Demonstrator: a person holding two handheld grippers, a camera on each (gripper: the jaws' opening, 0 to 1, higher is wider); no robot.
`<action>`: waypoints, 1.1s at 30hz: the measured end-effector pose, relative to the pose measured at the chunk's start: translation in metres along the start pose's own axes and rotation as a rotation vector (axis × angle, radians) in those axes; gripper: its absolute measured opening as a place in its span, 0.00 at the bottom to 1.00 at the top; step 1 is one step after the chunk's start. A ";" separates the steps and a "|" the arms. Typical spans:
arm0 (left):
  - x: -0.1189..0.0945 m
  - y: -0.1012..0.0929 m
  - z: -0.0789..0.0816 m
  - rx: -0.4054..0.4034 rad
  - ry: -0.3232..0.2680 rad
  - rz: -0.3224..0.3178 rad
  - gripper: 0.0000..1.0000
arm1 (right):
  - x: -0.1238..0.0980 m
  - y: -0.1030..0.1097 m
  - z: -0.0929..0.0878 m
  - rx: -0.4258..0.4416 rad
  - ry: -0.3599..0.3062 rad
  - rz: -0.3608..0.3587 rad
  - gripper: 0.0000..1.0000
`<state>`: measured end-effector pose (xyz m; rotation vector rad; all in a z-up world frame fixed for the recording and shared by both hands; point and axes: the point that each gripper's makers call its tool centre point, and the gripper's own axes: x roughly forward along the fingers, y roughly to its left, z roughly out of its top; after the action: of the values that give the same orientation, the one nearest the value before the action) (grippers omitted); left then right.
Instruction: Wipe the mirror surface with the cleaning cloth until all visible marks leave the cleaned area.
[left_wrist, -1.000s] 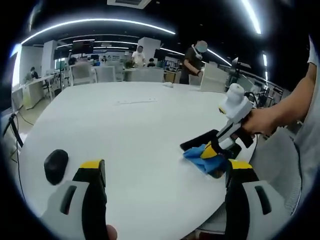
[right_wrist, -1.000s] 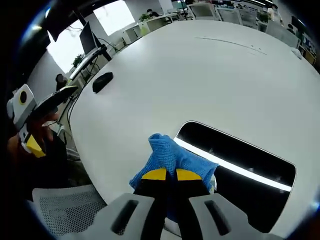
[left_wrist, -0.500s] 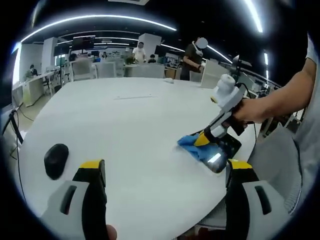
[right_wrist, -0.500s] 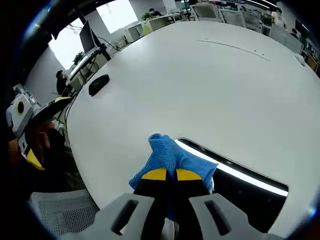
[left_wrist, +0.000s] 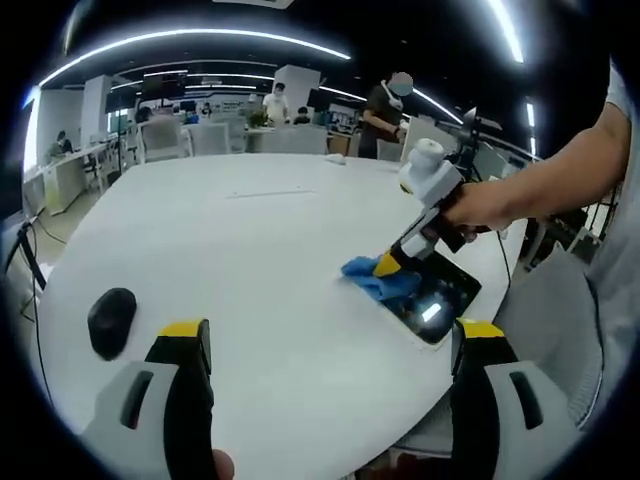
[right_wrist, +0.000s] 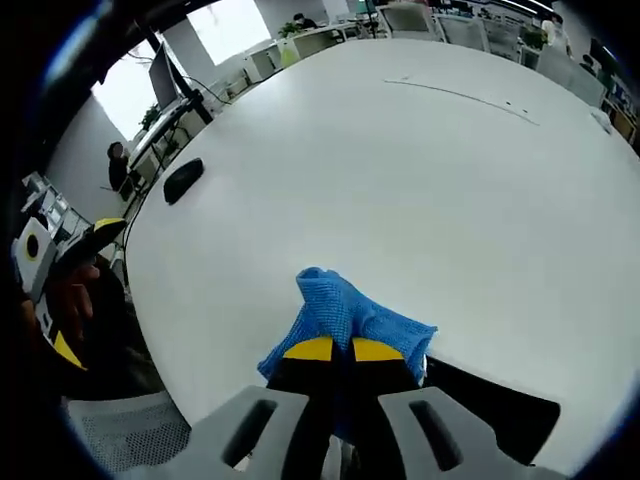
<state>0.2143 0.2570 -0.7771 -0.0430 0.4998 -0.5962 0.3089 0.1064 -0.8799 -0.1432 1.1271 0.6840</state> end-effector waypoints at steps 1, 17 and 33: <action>0.000 -0.002 0.002 -0.002 -0.002 0.000 0.99 | 0.000 0.000 0.000 -0.003 0.001 0.000 0.00; -0.003 -0.002 0.004 0.003 -0.008 0.002 0.99 | -0.006 -0.010 -0.007 -0.028 0.000 -0.017 0.00; 0.002 -0.002 0.004 0.005 -0.012 -0.002 0.99 | -0.014 -0.028 -0.014 -0.023 0.008 -0.028 0.00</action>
<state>0.2165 0.2542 -0.7741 -0.0423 0.4866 -0.5985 0.3102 0.0721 -0.8800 -0.1818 1.1233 0.6721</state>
